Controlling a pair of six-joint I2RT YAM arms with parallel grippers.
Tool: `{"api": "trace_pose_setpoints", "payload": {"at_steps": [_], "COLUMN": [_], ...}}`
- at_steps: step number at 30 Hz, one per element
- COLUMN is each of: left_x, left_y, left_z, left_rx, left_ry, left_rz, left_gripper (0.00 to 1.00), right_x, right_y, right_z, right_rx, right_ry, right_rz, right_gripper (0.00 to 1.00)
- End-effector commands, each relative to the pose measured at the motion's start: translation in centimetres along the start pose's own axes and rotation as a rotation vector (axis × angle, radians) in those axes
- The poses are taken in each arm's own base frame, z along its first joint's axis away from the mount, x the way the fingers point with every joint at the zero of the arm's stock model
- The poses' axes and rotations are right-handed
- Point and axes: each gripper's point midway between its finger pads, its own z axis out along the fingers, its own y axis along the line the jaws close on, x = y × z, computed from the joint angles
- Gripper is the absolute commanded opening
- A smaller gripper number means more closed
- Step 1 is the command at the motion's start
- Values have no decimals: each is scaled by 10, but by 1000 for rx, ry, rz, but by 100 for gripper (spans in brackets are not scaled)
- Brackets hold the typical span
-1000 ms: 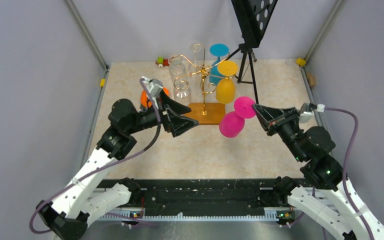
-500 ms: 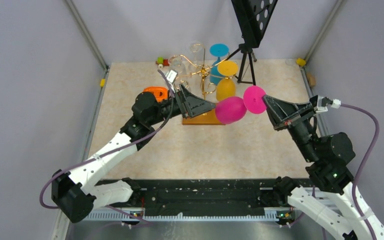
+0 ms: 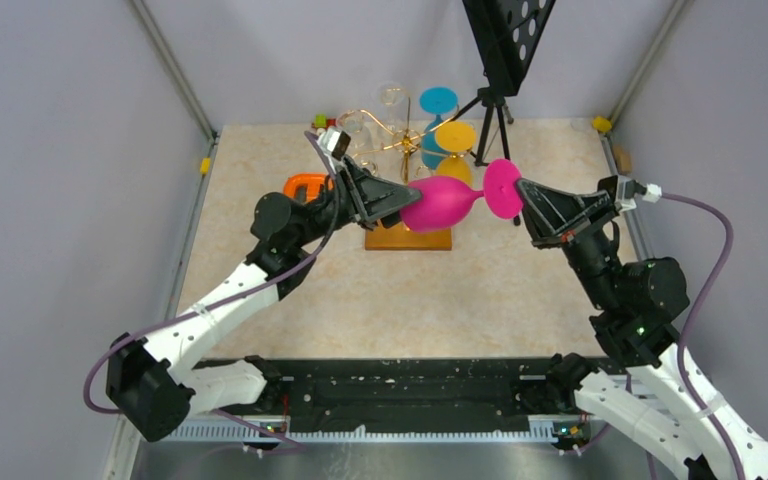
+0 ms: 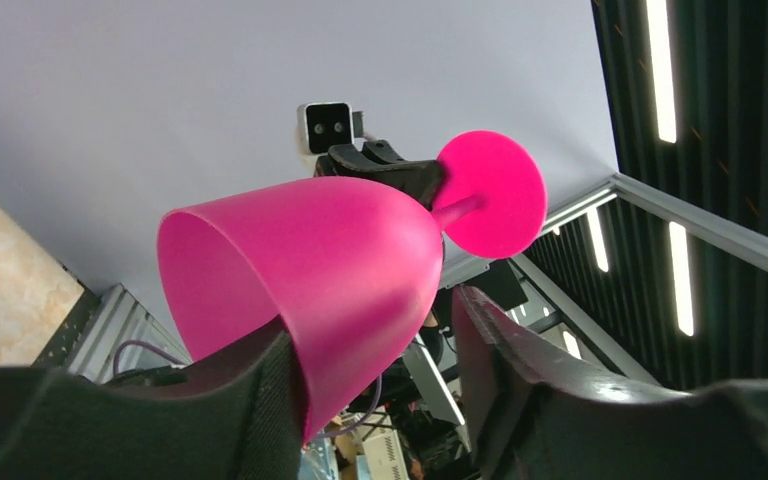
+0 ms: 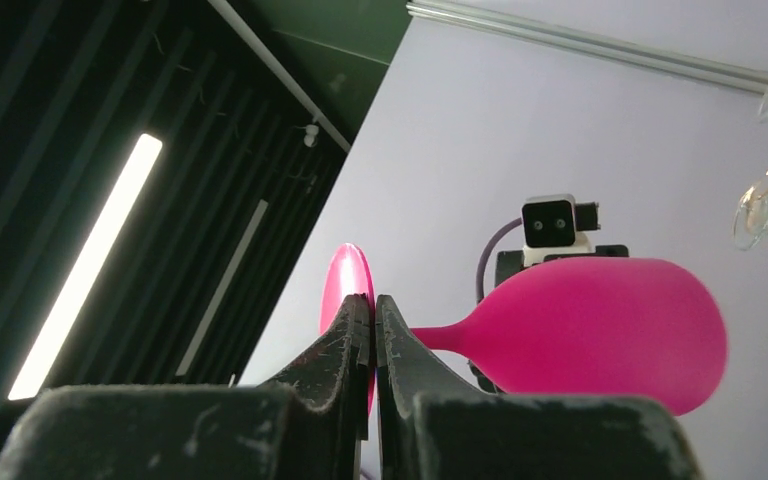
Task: Take the wine glass off the wine glass rack
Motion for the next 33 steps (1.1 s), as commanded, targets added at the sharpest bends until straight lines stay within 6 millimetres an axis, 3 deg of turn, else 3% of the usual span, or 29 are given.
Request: {"api": "trace_pose_setpoints", "payload": {"at_steps": [1,7,12,14,15,18,21,24,28,30,33], "left_x": [5,7,8,8,9,10,5,-10,-48,-81,-130], "left_y": [-50,-67,-76,-79,-81,-87,-86,-73,-62,-63,-65], "left_z": [-7,-8,-10,-11,-12,-13,-11,-10,-25,-48,-102], "left_rx": [155,211,253,270,279,295,253,94,-199,-406,-713], "left_ry": [9,19,21,18,17,16,3,-44,-180,-315,-550], "left_rz": [73,121,144,154,163,218,323,461,734,861,1024], "left_gripper": [51,31,1,0,0,0,0,0,0,0,0], "right_x": [-6,-10,-14,-16,-18,-22,-29,-42,-57,-63,-69], "right_y": [-1,-18,-33,-40,-44,-49,-51,-64,-73,-74,-69], "right_z": [-7,-9,-10,-11,-11,-14,-17,-25,-36,-40,-43], "right_rx": [-21,15,75,115,129,160,203,318,394,413,434], "right_ry": [-43,-68,-93,-105,-112,-134,-163,-216,-279,-297,-312], "right_rz": [15,38,35,28,24,-3,-68,-157,-245,-286,-358], "right_gripper": [0,0,0,0,4,37,61,77,80,80,80]}}
